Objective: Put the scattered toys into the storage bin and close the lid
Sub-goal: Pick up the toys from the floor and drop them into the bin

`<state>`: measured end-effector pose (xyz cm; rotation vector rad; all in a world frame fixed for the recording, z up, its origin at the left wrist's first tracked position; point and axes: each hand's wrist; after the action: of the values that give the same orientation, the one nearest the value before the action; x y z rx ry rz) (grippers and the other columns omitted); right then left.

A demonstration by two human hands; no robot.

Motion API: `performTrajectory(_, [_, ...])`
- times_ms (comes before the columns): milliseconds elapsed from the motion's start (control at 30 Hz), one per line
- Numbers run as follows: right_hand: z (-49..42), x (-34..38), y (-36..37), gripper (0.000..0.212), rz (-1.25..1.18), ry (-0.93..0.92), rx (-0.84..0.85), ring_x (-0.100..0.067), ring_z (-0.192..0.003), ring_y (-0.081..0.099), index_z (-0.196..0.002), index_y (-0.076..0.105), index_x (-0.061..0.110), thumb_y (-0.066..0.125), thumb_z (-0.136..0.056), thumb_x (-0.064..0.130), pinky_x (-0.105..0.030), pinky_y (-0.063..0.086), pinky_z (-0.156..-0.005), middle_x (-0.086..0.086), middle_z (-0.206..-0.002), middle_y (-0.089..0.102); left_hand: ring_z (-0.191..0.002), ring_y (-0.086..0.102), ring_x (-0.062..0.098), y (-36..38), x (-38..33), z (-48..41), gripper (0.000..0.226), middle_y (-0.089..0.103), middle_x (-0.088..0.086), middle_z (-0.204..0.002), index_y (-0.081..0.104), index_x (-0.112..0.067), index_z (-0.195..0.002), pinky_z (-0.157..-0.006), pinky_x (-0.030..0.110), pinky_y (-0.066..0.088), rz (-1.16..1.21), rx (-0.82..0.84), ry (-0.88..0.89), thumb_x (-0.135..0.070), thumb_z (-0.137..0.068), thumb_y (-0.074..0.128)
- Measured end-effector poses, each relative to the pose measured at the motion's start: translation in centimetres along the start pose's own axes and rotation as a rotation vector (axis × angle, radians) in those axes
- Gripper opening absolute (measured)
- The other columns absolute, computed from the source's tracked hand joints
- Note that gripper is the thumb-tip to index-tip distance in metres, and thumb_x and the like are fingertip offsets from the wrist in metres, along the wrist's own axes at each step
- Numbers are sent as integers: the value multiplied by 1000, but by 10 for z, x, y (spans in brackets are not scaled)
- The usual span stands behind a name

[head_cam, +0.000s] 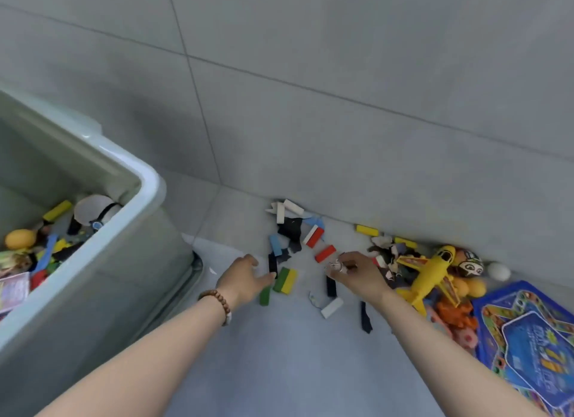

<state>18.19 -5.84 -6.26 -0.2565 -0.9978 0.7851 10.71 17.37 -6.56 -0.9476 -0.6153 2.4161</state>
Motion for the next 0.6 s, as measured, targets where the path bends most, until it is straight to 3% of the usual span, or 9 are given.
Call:
performTrajectory(133, [9, -36, 27, 42, 20, 45, -40, -18, -81, 49, -100, 50, 14, 80, -71, 25, -21, 38, -61, -3, -97, 50, -103, 56, 21, 31, 19, -2, 48, 54, 5, -114, 52, -12, -114, -81, 24, 43, -23, -39, 68, -37, -78, 72])
performTrajectory(233, [20, -55, 41, 52, 6, 16, -84, -19, -93, 52, -99, 49, 15, 85, -63, 25, -27, 44, -79, -5, -102, 50, -91, 54, 15, 46, 25, 2, 34, 52, -1, -101, 52, -17, -100, -78, 22, 42, 28, -149, 115, -23, -76, 75])
performTrajectory(300, [26, -62, 48, 55, 42, -26, -122, -15, -99, 49, -102, 49, 16, 85, -62, 24, -26, 41, -82, -1, -106, 48, -81, 50, 13, 53, 29, 4, 27, 52, -1, -95, 52, -17, -95, -75, 21, 41, 84, -209, 130, -16, -78, 73])
performTrajectory(500, [34, -69, 58, 49, 116, -129, -215, -10, -101, 45, -109, 52, 18, 80, -69, 24, -26, 41, -79, 8, -105, 45, -80, 54, 12, 49, 36, 5, 26, 56, -3, -95, 51, -16, -112, -74, 16, 43, 302, -204, 199, -10, -88, 61])
performTrajectory(600, [33, -65, 56, 50, -38, -150, -247, -10, -92, 48, -107, 49, 22, 81, -69, 17, -9, 37, -73, 9, -104, 50, -81, 53, 7, 42, 19, 2, 31, 57, 0, -100, 55, -15, -119, -76, 12, 43, 363, -254, 295, -8, -89, 61])
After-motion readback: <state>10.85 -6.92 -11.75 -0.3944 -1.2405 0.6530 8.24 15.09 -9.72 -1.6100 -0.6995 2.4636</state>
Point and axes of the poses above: each hand's wrist, its own z-axis away from the middle knuckle, its own y-axis out of the palm, x = y × z
